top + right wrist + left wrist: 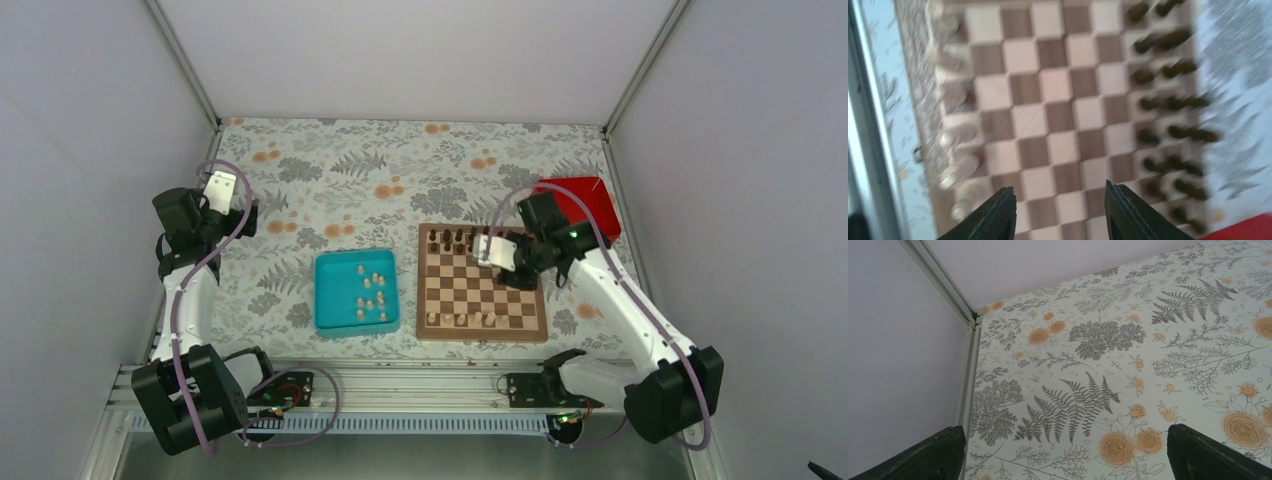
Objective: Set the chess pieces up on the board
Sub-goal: Pick up the chess piece from the storage box.
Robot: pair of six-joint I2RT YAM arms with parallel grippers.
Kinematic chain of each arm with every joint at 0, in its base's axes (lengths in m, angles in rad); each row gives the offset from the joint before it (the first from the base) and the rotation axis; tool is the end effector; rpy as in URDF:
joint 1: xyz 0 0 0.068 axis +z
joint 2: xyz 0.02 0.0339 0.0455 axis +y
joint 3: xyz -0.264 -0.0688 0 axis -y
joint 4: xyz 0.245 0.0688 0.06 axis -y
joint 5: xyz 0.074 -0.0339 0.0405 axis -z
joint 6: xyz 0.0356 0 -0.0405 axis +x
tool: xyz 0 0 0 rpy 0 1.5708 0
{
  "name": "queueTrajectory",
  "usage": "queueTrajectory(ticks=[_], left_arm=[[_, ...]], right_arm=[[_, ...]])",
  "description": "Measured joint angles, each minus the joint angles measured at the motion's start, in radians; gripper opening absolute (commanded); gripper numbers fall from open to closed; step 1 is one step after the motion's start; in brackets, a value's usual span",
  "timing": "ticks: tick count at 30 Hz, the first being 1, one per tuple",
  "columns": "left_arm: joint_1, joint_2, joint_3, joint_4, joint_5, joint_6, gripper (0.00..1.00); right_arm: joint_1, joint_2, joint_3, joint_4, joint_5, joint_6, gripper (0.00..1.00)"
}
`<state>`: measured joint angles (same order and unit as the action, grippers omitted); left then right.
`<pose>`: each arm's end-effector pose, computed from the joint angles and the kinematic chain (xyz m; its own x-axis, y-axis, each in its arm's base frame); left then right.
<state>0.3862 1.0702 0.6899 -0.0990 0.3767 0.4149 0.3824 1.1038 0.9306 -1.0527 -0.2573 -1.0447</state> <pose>0.2255 0.0776 0.2605 -0.4103 0.2378 -0.8804 0.1284 0.9708 0.2024 0.1724 0.0791 0.2641 -0.0574 -0.9245 -0.3769 -0.9764 0.1307 -0.1721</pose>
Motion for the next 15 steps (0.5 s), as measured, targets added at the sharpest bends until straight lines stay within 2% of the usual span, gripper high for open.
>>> queueTrajectory(ticks=[3, 8, 11, 15], left_arm=[[0.0, 0.0, 0.0, 0.0, -0.001, 0.0, 1.0], [0.0, 0.0, 0.0, 0.0, -0.001, 0.0, 1.0], [0.0, 0.0, 0.0, 0.0, -0.002, 0.0, 1.0], [0.0, 0.0, 0.0, 0.0, -0.001, 0.0, 1.0]], right_arm=[[0.055, 0.088, 0.148, 0.015, -0.008, 0.032, 0.51], [0.276, 0.272, 0.341, 0.076, 0.006, 0.106, 0.52], [0.401, 0.428, 0.467, 0.093, 0.015, 0.137, 0.52], [0.496, 0.633, 0.61, 0.114, 0.031, 0.162, 0.49]])
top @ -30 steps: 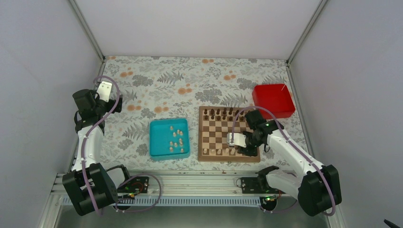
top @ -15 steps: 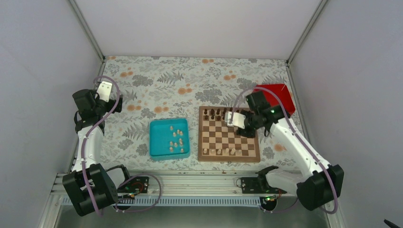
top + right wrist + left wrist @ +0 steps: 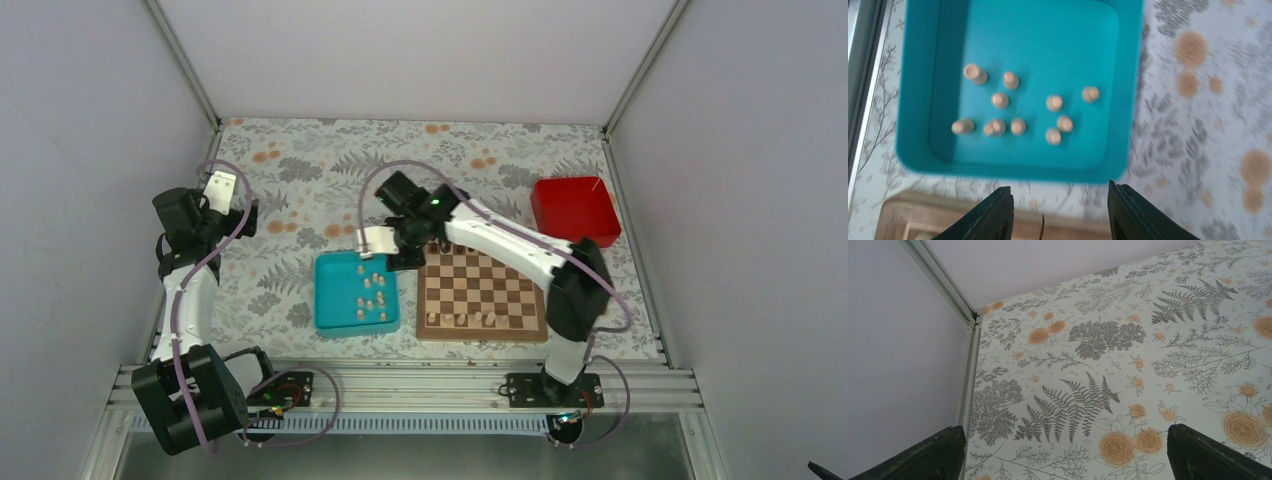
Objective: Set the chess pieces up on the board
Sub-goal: Pick up the chess piece from the storage box.
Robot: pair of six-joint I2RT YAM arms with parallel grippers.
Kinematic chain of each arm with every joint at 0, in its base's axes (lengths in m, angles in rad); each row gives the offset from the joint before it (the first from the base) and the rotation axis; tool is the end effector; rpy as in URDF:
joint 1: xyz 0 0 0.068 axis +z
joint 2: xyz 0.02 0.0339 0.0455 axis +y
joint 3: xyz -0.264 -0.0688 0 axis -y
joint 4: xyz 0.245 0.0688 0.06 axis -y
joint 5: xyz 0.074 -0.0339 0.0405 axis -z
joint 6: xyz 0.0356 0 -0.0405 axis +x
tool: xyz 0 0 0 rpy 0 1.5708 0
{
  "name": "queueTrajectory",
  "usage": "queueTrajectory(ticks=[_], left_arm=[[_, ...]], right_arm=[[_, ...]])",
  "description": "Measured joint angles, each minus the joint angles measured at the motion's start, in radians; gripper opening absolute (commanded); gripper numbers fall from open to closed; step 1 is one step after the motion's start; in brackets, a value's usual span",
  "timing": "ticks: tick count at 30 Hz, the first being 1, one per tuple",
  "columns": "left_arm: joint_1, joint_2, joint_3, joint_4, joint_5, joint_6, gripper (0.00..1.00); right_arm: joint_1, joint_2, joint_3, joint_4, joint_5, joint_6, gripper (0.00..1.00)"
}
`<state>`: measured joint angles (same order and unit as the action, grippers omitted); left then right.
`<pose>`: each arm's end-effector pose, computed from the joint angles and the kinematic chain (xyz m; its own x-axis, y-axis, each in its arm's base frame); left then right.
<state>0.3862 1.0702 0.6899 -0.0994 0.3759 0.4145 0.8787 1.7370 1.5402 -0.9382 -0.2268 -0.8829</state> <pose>0.2255 0.0776 0.2604 -0.4109 0.2373 -0.8802 0.1276 0.9710 0.2022 0.2246 0.2835 0.2863 0.2591 -0.8671 -0.4255 -0.9617 -0.1908 -0.1967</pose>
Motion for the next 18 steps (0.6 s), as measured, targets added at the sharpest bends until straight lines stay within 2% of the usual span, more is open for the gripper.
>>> queueTrajectory(ticks=[4, 8, 18], left_arm=[[0.0, -0.002, 0.0, -0.002, 0.003, 0.0, 1.0], [0.0, -0.002, 0.0, -0.005, 0.016, 0.0, 1.0], [0.0, -0.002, 0.0, -0.006, 0.042, 0.0, 1.0]], right_arm=[[0.054, 0.174, 0.11, -0.021, 0.001, 0.016, 0.44], [0.094, 0.267, 0.143, -0.058, 0.002, 0.029, 0.42], [0.143, 0.276, 0.032, -0.071, 0.0, 0.057, 0.41]])
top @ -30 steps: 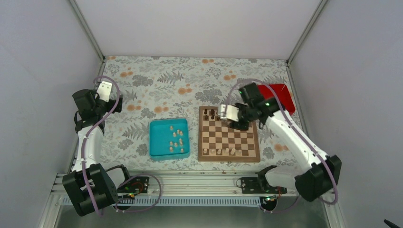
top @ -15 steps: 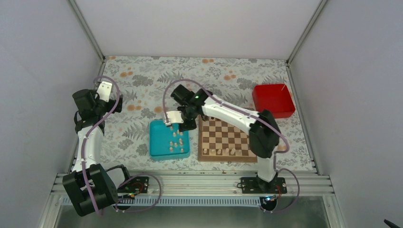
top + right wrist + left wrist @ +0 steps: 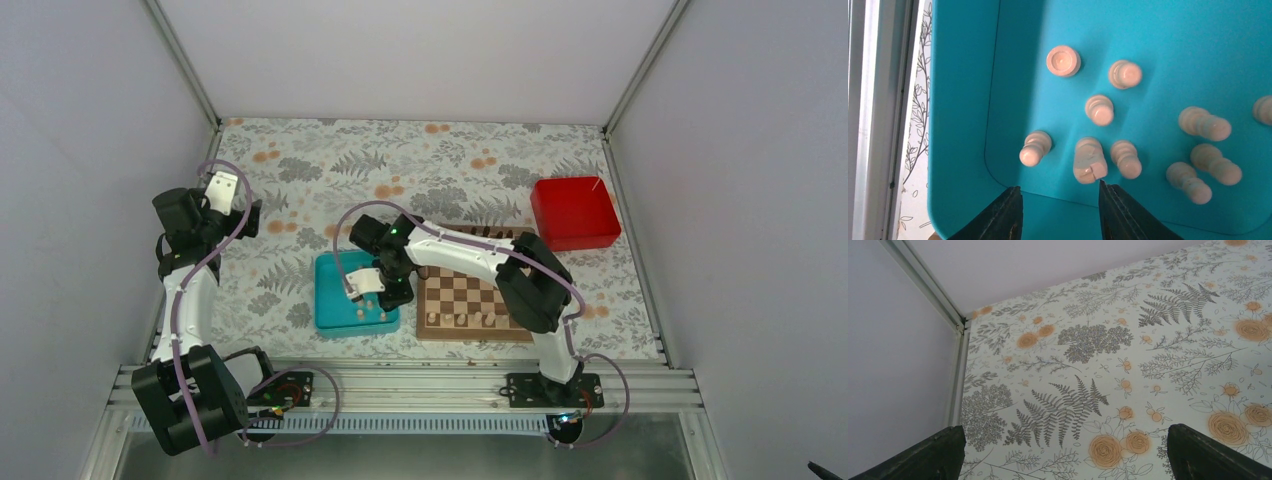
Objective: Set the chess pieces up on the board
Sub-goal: Pick up the chess piece from the storage box.
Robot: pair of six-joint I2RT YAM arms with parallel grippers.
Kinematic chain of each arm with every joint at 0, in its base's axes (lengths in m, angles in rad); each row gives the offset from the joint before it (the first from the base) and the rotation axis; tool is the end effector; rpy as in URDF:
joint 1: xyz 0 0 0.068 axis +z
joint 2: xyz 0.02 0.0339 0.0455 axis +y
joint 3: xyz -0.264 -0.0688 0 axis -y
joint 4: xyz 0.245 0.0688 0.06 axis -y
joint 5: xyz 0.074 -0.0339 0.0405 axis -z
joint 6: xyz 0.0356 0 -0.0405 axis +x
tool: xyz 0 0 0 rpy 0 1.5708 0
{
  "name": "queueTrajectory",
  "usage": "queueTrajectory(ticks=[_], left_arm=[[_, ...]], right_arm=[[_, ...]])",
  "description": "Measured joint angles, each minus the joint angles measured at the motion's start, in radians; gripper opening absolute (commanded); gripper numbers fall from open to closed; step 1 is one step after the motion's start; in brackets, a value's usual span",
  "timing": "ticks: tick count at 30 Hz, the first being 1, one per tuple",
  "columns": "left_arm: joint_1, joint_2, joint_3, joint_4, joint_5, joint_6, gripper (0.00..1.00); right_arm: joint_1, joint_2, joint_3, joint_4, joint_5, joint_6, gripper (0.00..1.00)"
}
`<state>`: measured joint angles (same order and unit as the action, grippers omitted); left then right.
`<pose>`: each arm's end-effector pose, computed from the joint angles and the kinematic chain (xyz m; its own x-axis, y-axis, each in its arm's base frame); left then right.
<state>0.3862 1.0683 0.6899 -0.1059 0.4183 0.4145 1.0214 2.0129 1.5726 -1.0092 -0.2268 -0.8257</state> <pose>0.2250 0.0759 0.2605 -0.3993 0.2349 -0.8862 0.1635 0.9694 0.1833 0.1985 0.3396 0.1941 0.2698 -0.9309 -0.2461 -0.9541 -0.2930 0.0624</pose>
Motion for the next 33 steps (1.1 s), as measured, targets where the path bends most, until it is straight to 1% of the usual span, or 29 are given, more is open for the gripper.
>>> queueTrajectory(ticks=[13, 17, 23, 25, 31, 33], left_arm=[[0.005, -0.009, 0.0, 0.0, 0.002, 0.0, 1.0], [0.006, -0.009, 0.0, 0.0, 0.004, 0.0, 1.0], [0.012, -0.009, 0.0, 0.0, 0.007, 0.0, 1.0], [0.014, -0.009, 0.0, 0.0, 0.011, 0.0, 1.0], [0.021, -0.009, 0.0, 0.0, 0.018, 0.0, 1.0], [0.023, -0.009, 0.0, 0.0, 0.022, 0.0, 1.0]], right_arm=[[0.019, 0.005, -0.018, 0.055, 0.001, 0.008, 0.39], [0.019, 0.013, -0.018, 0.063, 0.001, 0.008, 0.36], [0.019, 0.037, -0.021, 0.077, 0.004, 0.009, 0.35], [0.019, 0.037, -0.03, 0.083, 0.005, 0.009, 0.31], [0.019, 0.037, -0.043, 0.096, 0.009, 0.016, 0.14], [0.019, 0.037, -0.044, 0.097, 0.009, 0.019, 0.11]])
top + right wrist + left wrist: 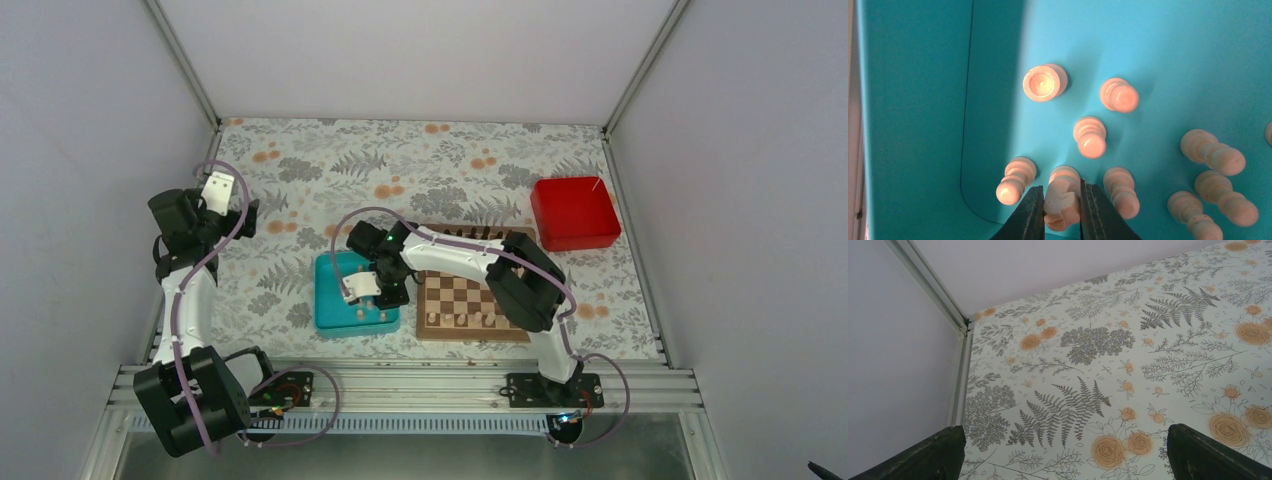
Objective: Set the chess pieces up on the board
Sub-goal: Pick up the chess piece from the storage box, then place the chess piece on the chessboard.
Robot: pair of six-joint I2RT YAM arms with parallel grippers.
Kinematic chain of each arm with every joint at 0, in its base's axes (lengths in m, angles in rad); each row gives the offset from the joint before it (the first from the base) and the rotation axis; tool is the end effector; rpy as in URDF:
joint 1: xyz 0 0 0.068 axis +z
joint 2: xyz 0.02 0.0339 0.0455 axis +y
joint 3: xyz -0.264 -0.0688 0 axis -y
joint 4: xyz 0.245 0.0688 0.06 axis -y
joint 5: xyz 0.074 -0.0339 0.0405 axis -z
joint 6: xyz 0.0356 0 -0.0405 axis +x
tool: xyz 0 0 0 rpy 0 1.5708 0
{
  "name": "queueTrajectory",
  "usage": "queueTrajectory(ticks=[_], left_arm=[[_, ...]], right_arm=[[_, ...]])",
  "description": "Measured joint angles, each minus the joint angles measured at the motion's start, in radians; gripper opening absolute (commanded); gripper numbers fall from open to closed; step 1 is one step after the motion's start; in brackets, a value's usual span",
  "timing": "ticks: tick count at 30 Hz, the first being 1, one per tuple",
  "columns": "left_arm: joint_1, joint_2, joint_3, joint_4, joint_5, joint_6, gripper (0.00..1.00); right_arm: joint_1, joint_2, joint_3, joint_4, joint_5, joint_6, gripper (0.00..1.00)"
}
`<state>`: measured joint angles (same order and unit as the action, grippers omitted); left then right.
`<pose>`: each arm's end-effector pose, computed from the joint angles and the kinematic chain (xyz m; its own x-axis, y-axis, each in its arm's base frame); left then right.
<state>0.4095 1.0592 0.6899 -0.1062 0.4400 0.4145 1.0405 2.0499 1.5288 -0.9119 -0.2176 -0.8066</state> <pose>0.2219 0.0798 0.2626 -0.3896 0.2281 -0.8923 0.1574 0.9711 0.1796 0.1952 0.3481 0.1701 0.2723 -0.9293 -0.2494 -0.9549 -0.2929 0.0488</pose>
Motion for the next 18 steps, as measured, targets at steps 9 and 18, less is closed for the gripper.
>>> queueTrajectory(ticks=[9, 18], left_arm=[[0.006, 0.0, 0.0, 0.0, 0.008, 0.0, 1.0], [0.009, 0.0, 0.0, -0.001, 0.01, -0.004, 1.0]], right_arm=[[-0.011, -0.039, 0.0, -0.003, 0.009, 0.013, 0.08], [-0.189, -0.364, -0.054, -0.023, -0.028, 0.023, 0.07]])
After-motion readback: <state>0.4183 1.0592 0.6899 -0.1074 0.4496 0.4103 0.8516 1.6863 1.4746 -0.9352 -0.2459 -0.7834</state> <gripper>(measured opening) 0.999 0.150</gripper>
